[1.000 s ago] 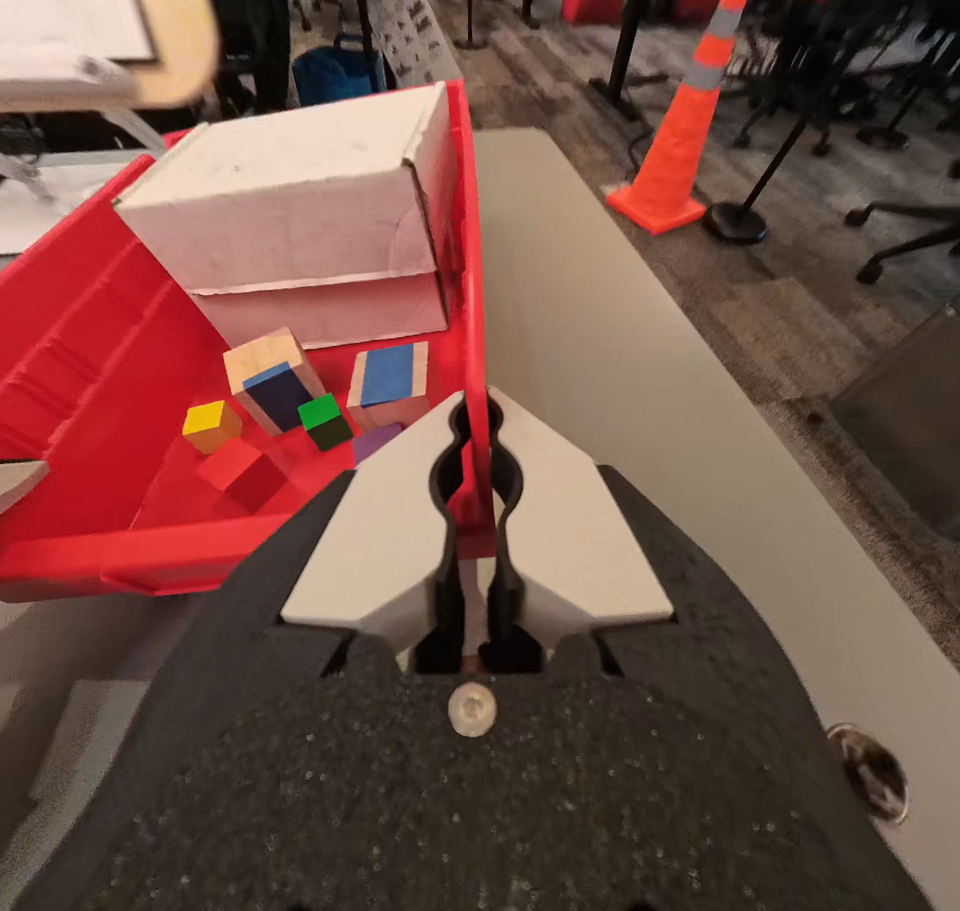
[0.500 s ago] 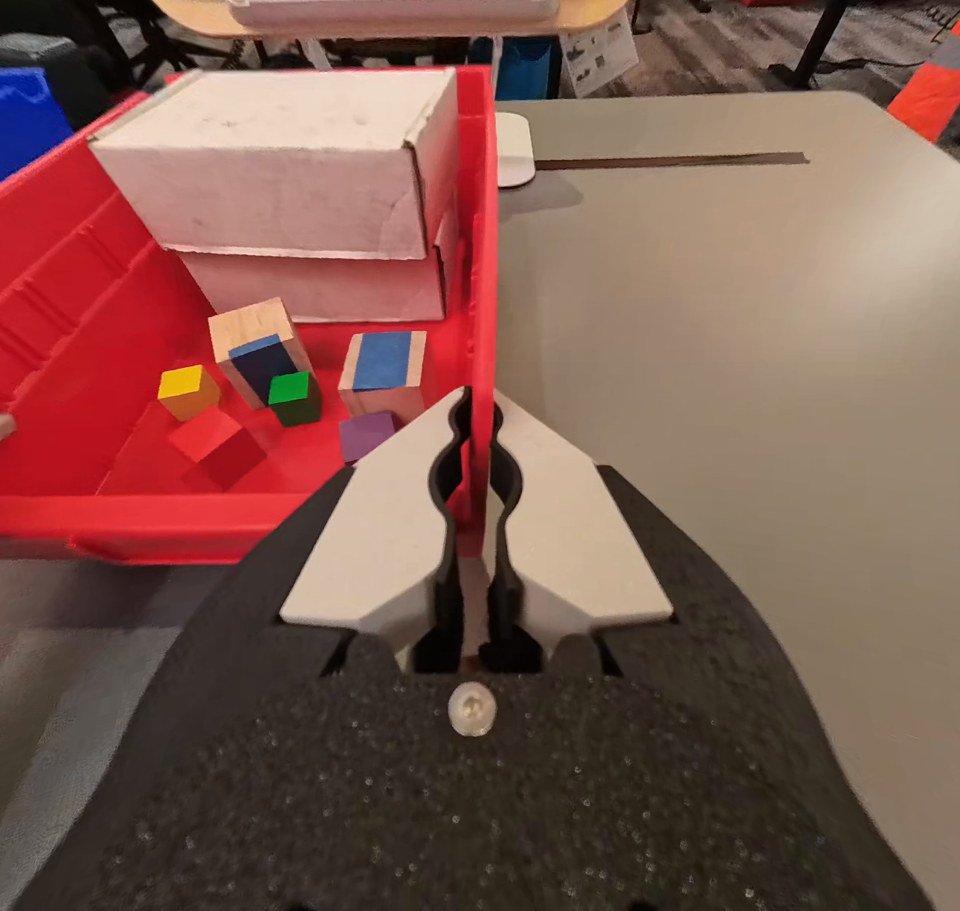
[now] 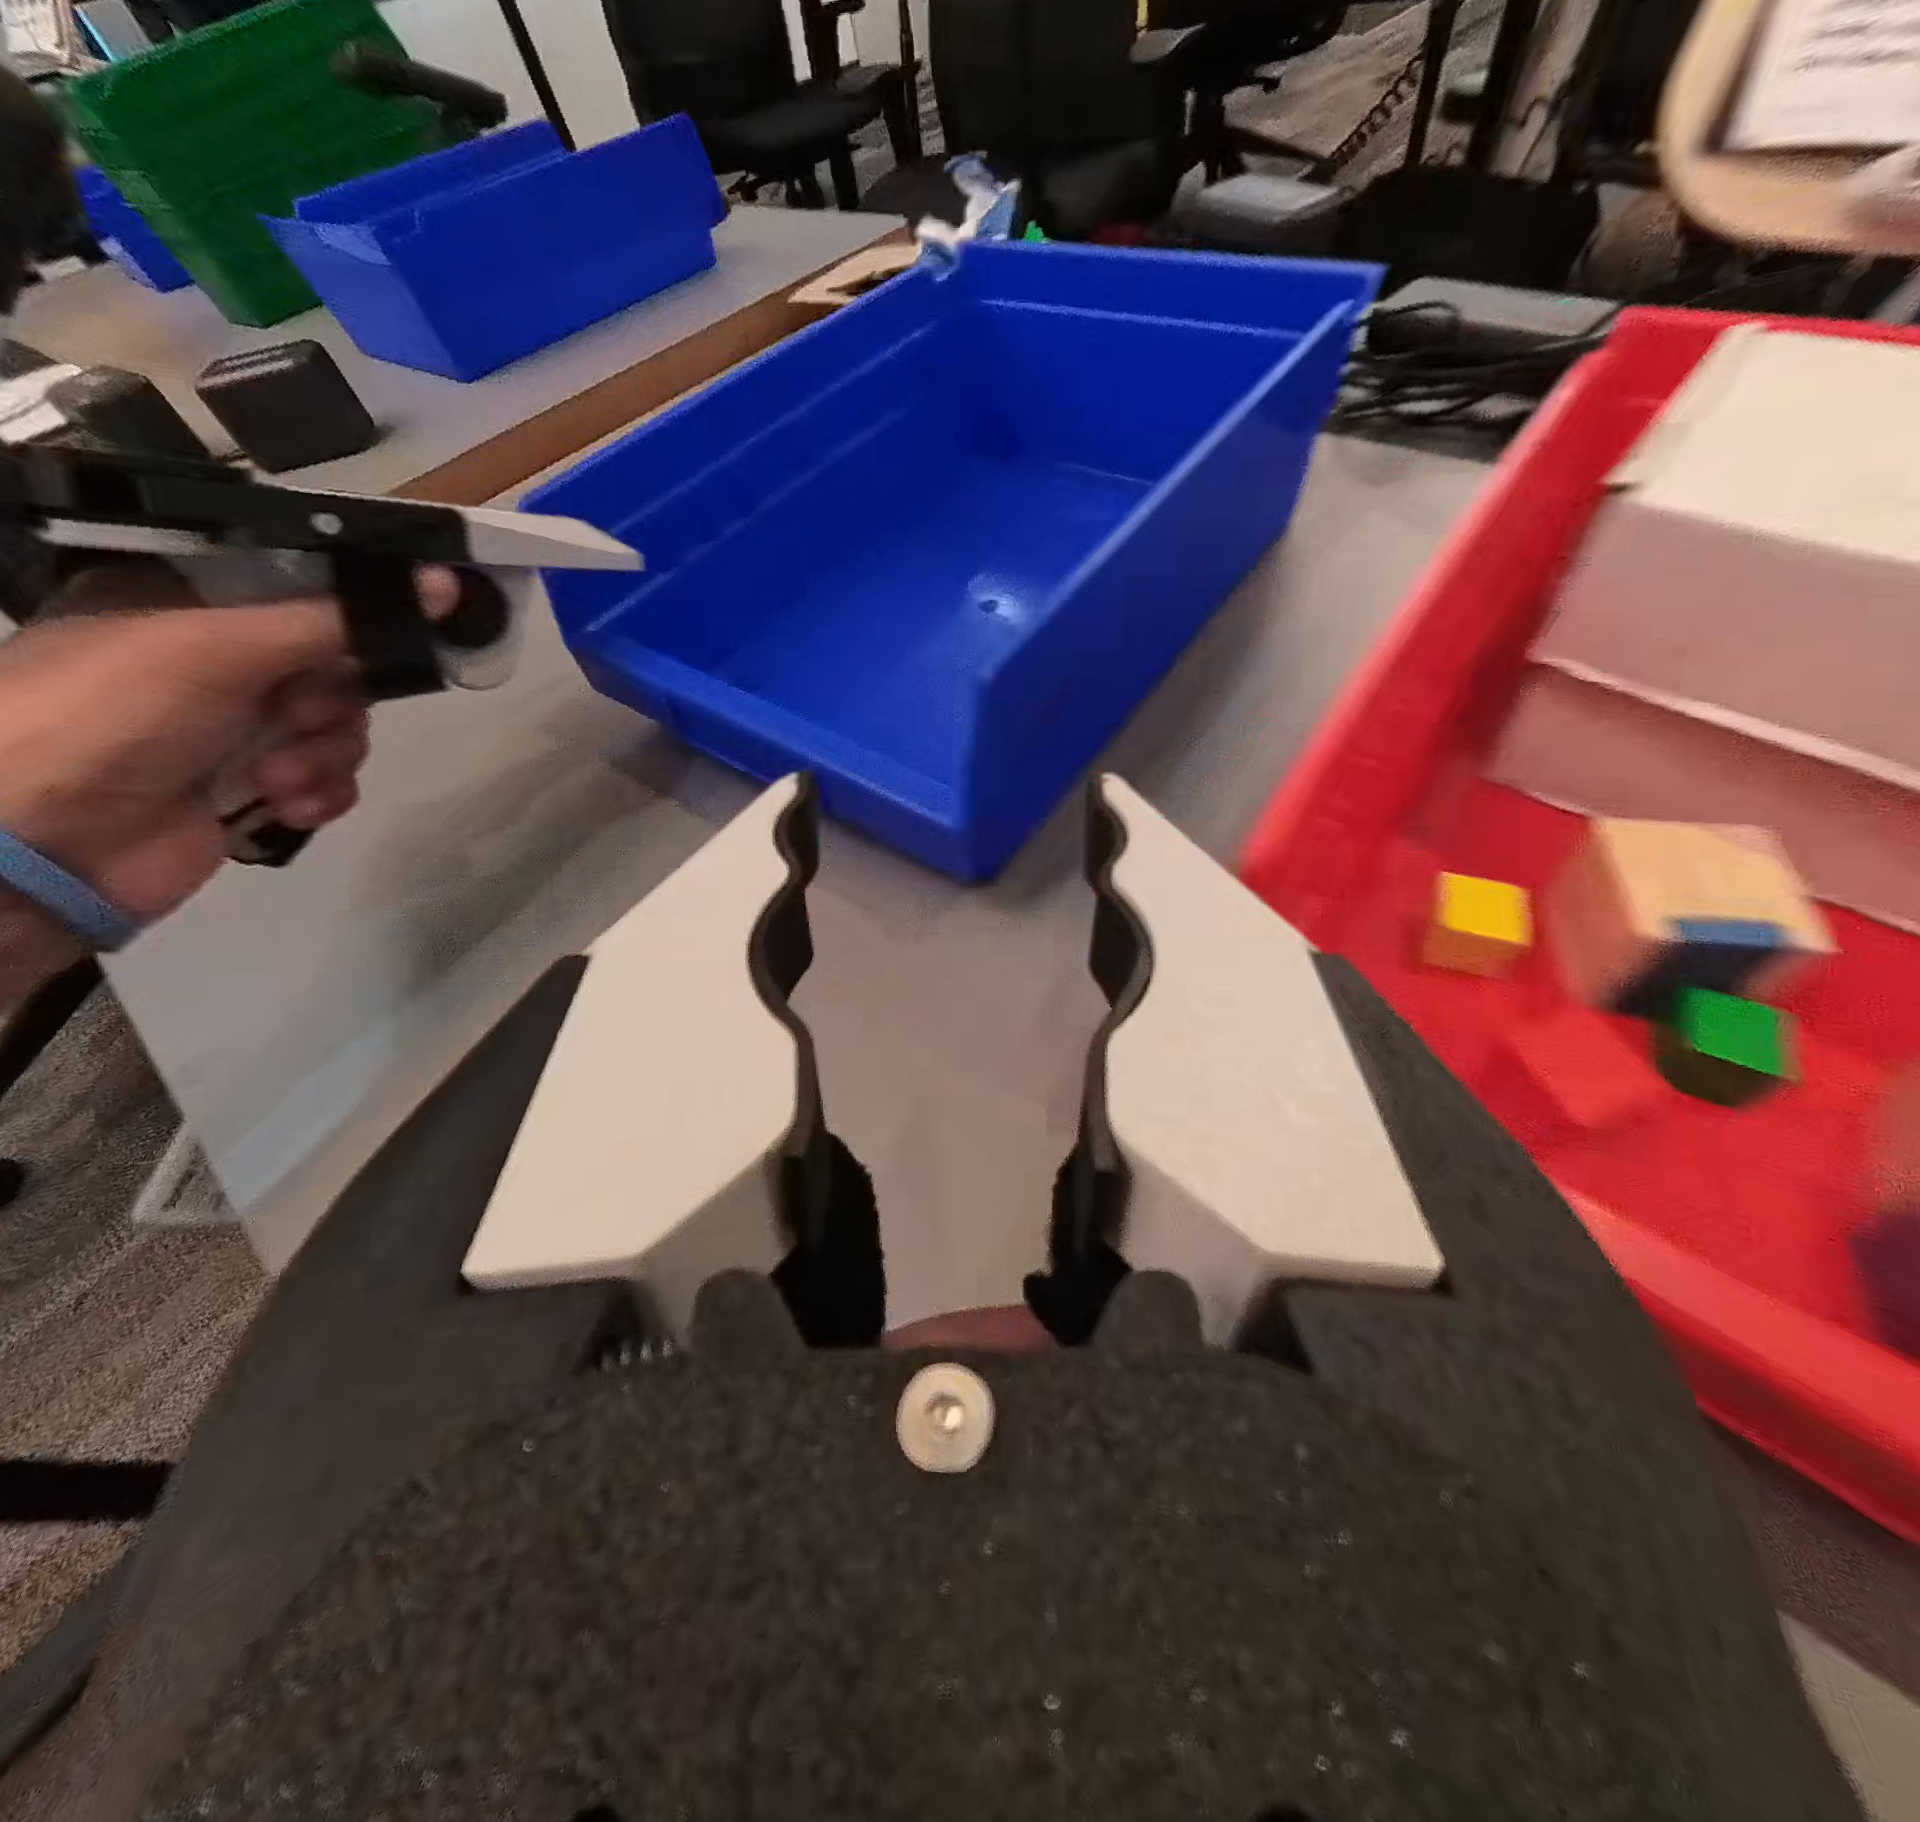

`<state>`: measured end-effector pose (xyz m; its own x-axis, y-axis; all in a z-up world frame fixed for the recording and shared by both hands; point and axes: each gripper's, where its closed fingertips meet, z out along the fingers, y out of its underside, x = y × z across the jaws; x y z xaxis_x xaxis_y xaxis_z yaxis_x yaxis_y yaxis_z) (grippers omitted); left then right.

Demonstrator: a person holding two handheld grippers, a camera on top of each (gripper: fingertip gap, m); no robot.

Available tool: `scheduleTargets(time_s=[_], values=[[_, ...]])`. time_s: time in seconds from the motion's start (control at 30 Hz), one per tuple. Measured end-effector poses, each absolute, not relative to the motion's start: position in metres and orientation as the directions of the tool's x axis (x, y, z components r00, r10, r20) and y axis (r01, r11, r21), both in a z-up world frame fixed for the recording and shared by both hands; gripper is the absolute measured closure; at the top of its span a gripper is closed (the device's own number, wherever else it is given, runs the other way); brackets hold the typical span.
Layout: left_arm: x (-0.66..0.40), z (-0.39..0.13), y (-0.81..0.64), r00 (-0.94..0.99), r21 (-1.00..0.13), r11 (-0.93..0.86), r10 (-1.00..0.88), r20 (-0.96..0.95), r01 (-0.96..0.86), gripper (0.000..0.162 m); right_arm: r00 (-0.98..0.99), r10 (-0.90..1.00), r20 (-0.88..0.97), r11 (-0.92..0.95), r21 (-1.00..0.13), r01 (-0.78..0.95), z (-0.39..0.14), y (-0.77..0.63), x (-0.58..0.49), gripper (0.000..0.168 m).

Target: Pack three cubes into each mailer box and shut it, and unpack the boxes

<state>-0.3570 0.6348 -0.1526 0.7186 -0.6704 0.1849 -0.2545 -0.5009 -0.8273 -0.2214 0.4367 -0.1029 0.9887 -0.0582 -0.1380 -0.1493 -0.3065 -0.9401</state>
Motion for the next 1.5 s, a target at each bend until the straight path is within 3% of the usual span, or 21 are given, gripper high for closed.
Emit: scheduleTargets(time_s=[0.07,0.13,0.17,0.23,0.27,0.3,0.33,0.47,0.63,0.8,0.9,1.03,1.13,1.2,1.3,1.5], values=[[-0.338,-0.157,0.64,0.664,-0.827,-0.482,-0.724,0.188,-0.291,0.121,0.98,-0.13,-0.15,-0.341,-0.921,-0.186,-0.118,0.467,-0.228,0.118],[-0.335,-0.16,0.645,0.684,-0.825,-0.46,-0.718,0.128,-0.328,0.157,0.966,-0.226,-0.128,-0.367,-0.907,-0.206,-0.131,0.49,-0.221,0.117],[-0.337,-0.161,0.643,0.686,-0.823,-0.439,-0.722,0.084,-0.361,0.16,0.957,-0.272,-0.101,-0.373,-0.906,-0.201,-0.135,0.498,-0.216,0.117],[-0.347,-0.161,0.631,0.706,-0.815,-0.44,-0.706,0.054,-0.378,0.161,0.935,-0.354,-0.023,-0.403,-0.898,-0.175,-0.148,0.509,-0.202,0.118],[-0.354,-0.161,0.621,0.718,-0.815,-0.448,-0.694,0.058,-0.367,0.161,0.927,-0.376,0.006,-0.438,-0.883,-0.172,-0.157,0.512,-0.199,0.13],[-0.361,-0.161,0.61,0.731,-0.819,-0.457,-0.679,0.069,-0.347,0.16,0.929,-0.37,0.004,-0.475,-0.86,-0.185,-0.164,0.512,-0.201,0.157],[-0.37,-0.16,0.598,0.753,-0.823,-0.467,-0.654,0.075,-0.324,0.16,0.927,-0.375,0.002,-0.487,-0.851,-0.196,-0.164,0.509,-0.201,0.164],[-0.404,-0.139,0.554,0.817,-0.87,-0.394,-0.576,-0.016,-0.295,0.161,0.957,-0.291,-0.011,-0.504,-0.848,-0.163,-0.14,0.491,-0.225,0.165],[-0.388,-0.046,0.511,0.862,-0.968,-0.202,-0.507,-0.025,-0.147,0.162,0.957,-0.289,0.037,-0.294,-0.954,-0.051,-0.036,0.448,-0.202,0.164],[-0.248,0.021,0.457,0.718,-0.994,-0.079,-0.696,-0.003,-0.081,0.16,0.863,-0.5,0.073,-0.163,-0.987,-0.01,0.042,0.355,-0.074,0.165],[-0.141,0.022,0.405,0.562,-0.979,-0.2,-0.816,0.139,-0.048,0.16,0.777,-0.616,0.131,-0.195,-0.981,0.011,0.052,0.278,0.012,0.165],[-0.01,-0.005,0.315,0.406,-0.971,-0.166,-0.91,0.083,-0.173,0.159,0.684,-0.718,0.128,-0.265,-0.959,-0.099,0.01,0.168,0.125,0.164],[0.061,-0.04,0.254,0.332,-0.959,-0.065,-0.943,-0.032,-0.276,0.159,0.629,-0.777,0.01,-0.226,-0.938,-0.264,-0.037,0.102,0.187,0.164],[0.095,-0.082,0.227,0.292,-0.932,-0.055,-0.955,-0.055,-0.357,0.159,0.596,-0.799,0.078,-0.297,-0.913,-0.279,-0.07,0.077,0.219,0.164],[0.118,-0.123,0.218,0.301,-0.899,-0.097,-0.953,-0.04,-0.426,0.158,0.646,-0.763,0.025,-0.343,-0.862,-0.372,-0.119,0.076,0.244,0.164],[0.12,-0.161,0.235,0.345,-0.879,-0.1,-0.936,-0.076,-0.465,0.154,0.716,-0.699,-0.004,-0.358,-0.864,-0.354,-0.165,0.106,0.257,0.164]])
